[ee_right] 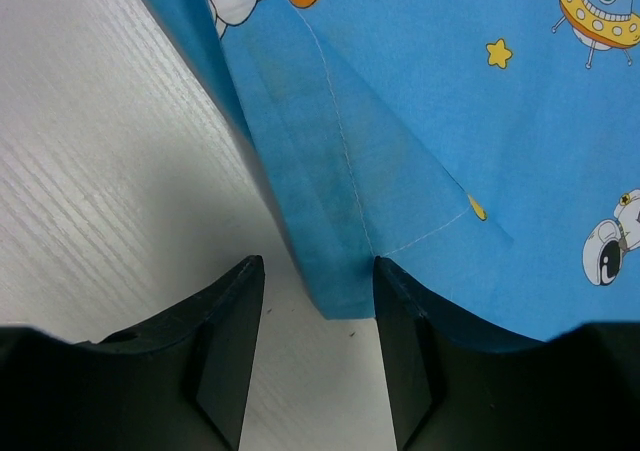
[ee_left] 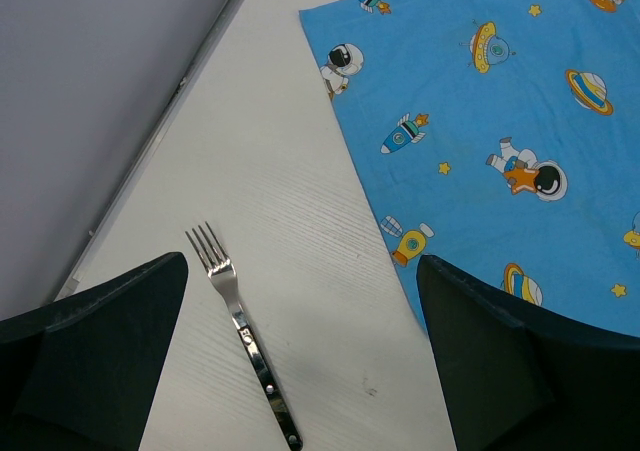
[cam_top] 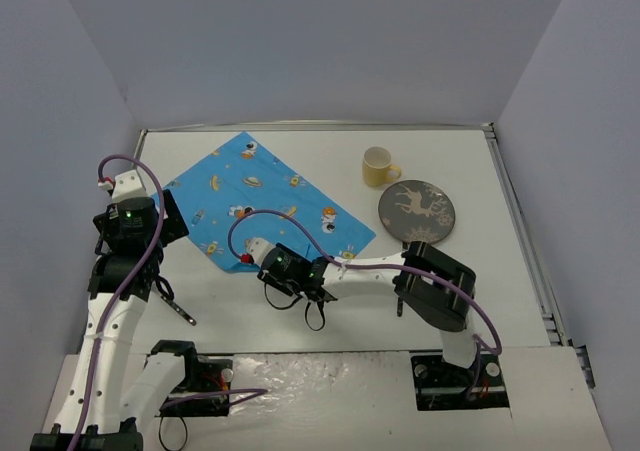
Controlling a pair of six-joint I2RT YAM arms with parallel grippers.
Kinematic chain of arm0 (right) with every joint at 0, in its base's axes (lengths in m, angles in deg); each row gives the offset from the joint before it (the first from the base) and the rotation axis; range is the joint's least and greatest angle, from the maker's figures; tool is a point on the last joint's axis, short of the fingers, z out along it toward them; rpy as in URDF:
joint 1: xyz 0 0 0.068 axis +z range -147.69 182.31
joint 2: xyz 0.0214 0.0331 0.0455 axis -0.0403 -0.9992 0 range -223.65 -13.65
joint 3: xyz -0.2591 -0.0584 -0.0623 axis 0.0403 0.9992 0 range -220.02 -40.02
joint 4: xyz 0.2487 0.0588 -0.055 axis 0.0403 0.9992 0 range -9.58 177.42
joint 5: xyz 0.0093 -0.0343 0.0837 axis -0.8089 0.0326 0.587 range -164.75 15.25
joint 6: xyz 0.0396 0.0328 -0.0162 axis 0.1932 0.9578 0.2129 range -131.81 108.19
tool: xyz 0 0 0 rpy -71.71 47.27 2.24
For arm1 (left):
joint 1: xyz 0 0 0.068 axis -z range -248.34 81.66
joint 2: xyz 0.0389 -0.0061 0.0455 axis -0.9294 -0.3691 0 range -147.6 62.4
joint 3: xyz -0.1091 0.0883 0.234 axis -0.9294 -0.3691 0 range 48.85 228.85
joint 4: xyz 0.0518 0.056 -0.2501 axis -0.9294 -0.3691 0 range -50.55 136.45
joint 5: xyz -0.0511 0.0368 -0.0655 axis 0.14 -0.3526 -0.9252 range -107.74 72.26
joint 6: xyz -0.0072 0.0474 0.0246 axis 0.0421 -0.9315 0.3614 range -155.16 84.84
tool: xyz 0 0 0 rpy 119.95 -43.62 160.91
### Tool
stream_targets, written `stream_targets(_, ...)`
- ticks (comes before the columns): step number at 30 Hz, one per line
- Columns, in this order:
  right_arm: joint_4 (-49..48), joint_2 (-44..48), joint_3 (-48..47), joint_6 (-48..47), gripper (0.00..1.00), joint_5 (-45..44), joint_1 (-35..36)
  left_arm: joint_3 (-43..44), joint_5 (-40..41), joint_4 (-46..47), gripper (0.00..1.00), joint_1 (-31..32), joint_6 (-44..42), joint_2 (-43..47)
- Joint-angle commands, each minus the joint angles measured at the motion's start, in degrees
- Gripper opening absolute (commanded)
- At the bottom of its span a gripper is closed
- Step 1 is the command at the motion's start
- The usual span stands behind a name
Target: Set the dinner table for one person
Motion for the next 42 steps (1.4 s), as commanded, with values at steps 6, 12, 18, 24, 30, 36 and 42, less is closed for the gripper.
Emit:
stream_targets(6,-2.0,-1.2,-2.8,-1.2,0.35,-2.8,-0.1,0.7,-0.2,3.7,0.97,-0.3,-0.8,-0.5)
stream_targets(12,-2.1,-1.2,-2.6,-1.1,0.28,-3.2,-0.2,0.7,-0.2,3.7,0.97,-0.3,-0.9,-0.3)
stream_targets(18,-2.3,-0.7,-2.5,-1.6,0.12,-3.7,-0.2,0.6,-0.3,3.8,0.97,-0.3,-1.0,-0.3)
stream_targets(24,-2.2,0.5,-2.6,-2.2,0.0,-3.8,-0.2,0.6,-0.4,3.8,0.97,-0.3,-1.0,-0.2)
stream_targets(30,-0.1,3.1,-3.5,-1.8,0.0,-3.3,0.5,0.5,-0.3,3.8,0.97,-0.3,-1.0,-0.2)
stream_targets(36,7.5,6.8,-7.1,1.5,0.0,0.1,2.9,0.6,-0.3,3.8,0.97,-0.3,-1.0,-0.5)
stream_targets(42,15.2,7.4,-9.0,8.9,0.0,10.2,5.1,0.6,-0.7,3.9,0.97,-0.3,-1.0,-0.7)
